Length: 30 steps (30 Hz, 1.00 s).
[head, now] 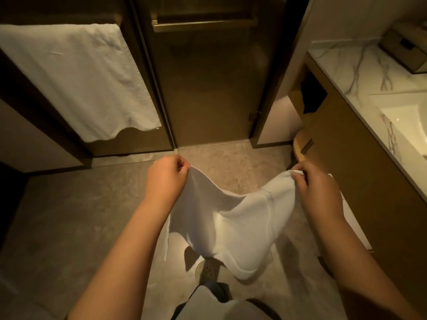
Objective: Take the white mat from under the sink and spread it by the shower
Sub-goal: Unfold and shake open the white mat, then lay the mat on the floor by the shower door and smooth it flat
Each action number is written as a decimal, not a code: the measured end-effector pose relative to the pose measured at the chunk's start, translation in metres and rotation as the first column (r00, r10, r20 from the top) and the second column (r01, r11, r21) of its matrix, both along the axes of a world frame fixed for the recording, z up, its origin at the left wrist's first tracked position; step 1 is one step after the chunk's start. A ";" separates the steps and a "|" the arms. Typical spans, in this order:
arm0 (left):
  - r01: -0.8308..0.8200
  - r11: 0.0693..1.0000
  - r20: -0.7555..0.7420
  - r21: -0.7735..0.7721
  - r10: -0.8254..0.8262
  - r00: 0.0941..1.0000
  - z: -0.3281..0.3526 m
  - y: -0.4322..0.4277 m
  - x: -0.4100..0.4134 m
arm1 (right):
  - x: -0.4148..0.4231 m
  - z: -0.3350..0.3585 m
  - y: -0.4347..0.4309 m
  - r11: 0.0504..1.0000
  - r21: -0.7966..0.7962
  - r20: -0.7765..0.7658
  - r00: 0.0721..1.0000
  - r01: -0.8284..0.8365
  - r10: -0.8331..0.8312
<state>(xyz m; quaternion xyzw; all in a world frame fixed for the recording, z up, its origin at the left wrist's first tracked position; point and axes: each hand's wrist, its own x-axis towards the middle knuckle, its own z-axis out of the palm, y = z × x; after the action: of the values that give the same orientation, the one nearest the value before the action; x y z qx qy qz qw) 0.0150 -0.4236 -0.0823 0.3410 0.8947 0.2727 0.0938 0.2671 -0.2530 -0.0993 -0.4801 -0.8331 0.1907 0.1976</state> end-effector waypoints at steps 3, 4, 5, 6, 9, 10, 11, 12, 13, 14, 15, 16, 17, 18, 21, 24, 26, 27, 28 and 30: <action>0.013 1.000 -0.006 -0.020 -0.013 1.000 -0.003 0.024 -0.023 | -0.019 -0.012 0.028 1.000 -0.020 0.029 1.000 0.003 -0.002; 0.015 0.999 -0.007 -0.032 -0.016 1.000 -0.006 0.031 -0.029 | -0.023 -0.016 0.036 0.999 -0.039 0.032 0.999 0.001 0.000; 0.015 0.999 -0.007 -0.046 -0.015 1.000 -0.008 0.038 -0.034 | -0.026 -0.021 0.043 0.998 -0.060 0.034 0.999 -0.001 0.003; 0.009 0.998 -0.007 -0.062 -0.010 1.000 -0.011 0.044 -0.039 | -0.029 -0.025 0.051 0.997 -0.083 0.036 0.999 -0.004 0.007; -0.024 0.994 -0.008 -0.105 0.023 1.000 -0.021 0.069 -0.053 | -0.041 -0.035 0.083 0.987 -0.159 0.034 0.999 -0.020 0.026; -0.035 0.993 0.000 -0.115 0.036 0.999 -0.024 0.079 -0.057 | -0.046 -0.039 0.096 0.982 -0.184 0.029 0.999 -0.038 0.044; -0.045 0.991 0.012 -0.124 0.047 0.999 -0.027 0.089 -0.059 | -0.051 -0.042 0.109 0.977 -0.204 0.022 0.997 -0.064 0.070; -0.055 0.991 0.023 -0.126 0.058 0.998 -0.030 0.100 -0.061 | -0.057 -0.044 0.125 0.970 -0.224 0.013 0.995 -0.098 0.103; -0.063 0.989 0.027 -0.131 0.067 0.997 -0.033 0.112 -0.062 | -0.064 -0.047 0.140 0.959 -0.246 -0.011 0.990 -0.141 0.143; -0.074 0.988 0.026 -0.138 0.078 0.997 -0.036 0.124 -0.064 | -0.071 -0.049 0.157 0.947 -0.265 -0.039 0.983 -0.185 0.181; -0.089 0.985 0.021 -0.149 0.093 0.995 -0.039 0.137 -0.065 | -0.078 -0.052 0.174 0.936 -0.279 -0.040 0.976 -0.214 0.212; -0.105 0.981 0.018 -0.162 0.110 0.994 -0.042 0.151 -0.066 | -0.085 -0.055 0.193 0.929 -0.298 -0.004 0.973 -0.221 0.230; -0.117 0.977 0.011 -0.178 0.121 0.993 -0.045 0.166 -0.068 | -0.092 -0.058 0.211 0.923 -0.324 0.044 0.971 -0.207 0.233; -0.134 0.972 0.013 -0.193 0.139 0.990 -0.047 0.182 -0.069 | -0.097 -0.061 0.229 0.916 -0.349 0.070 0.969 -0.199 0.237; -0.173 0.962 0.014 -0.213 0.180 0.984 -0.053 0.228 -0.076 | -0.112 -0.066 0.278 0.898 -0.337 0.003 0.953 -0.284 0.302; -0.203 0.955 0.031 -0.215 0.214 0.976 -0.062 0.264 -0.089 | -0.130 -0.072 0.321 0.908 -0.310 -0.016 0.957 -0.281 0.290; -0.208 0.954 0.045 -0.216 0.223 0.974 -0.069 0.282 -0.099 | -0.146 -0.079 0.344 0.909 -0.323 -0.009 0.962 -0.261 0.273; -0.213 0.952 0.042 -0.221 0.227 0.973 -0.073 0.289 -0.105 | -0.153 -0.084 0.355 0.907 -0.338 -0.002 0.963 -0.253 0.268; -0.227 0.949 0.036 -0.221 0.241 0.970 -0.078 0.298 -0.113 | -0.161 -0.090 0.366 0.905 -0.343 0.006 0.963 -0.251 0.270; -0.247 0.948 0.032 -0.201 0.259 0.965 -0.087 0.312 -0.129 | -0.175 -0.102 0.388 0.904 -0.335 0.012 0.959 -0.264 0.285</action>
<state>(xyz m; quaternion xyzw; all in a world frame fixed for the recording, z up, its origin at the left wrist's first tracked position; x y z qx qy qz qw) -0.1140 -0.1114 -0.1688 0.2046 0.9504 0.2033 0.1167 0.0923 0.1347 -0.2012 -0.3899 -0.8542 0.3387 0.0603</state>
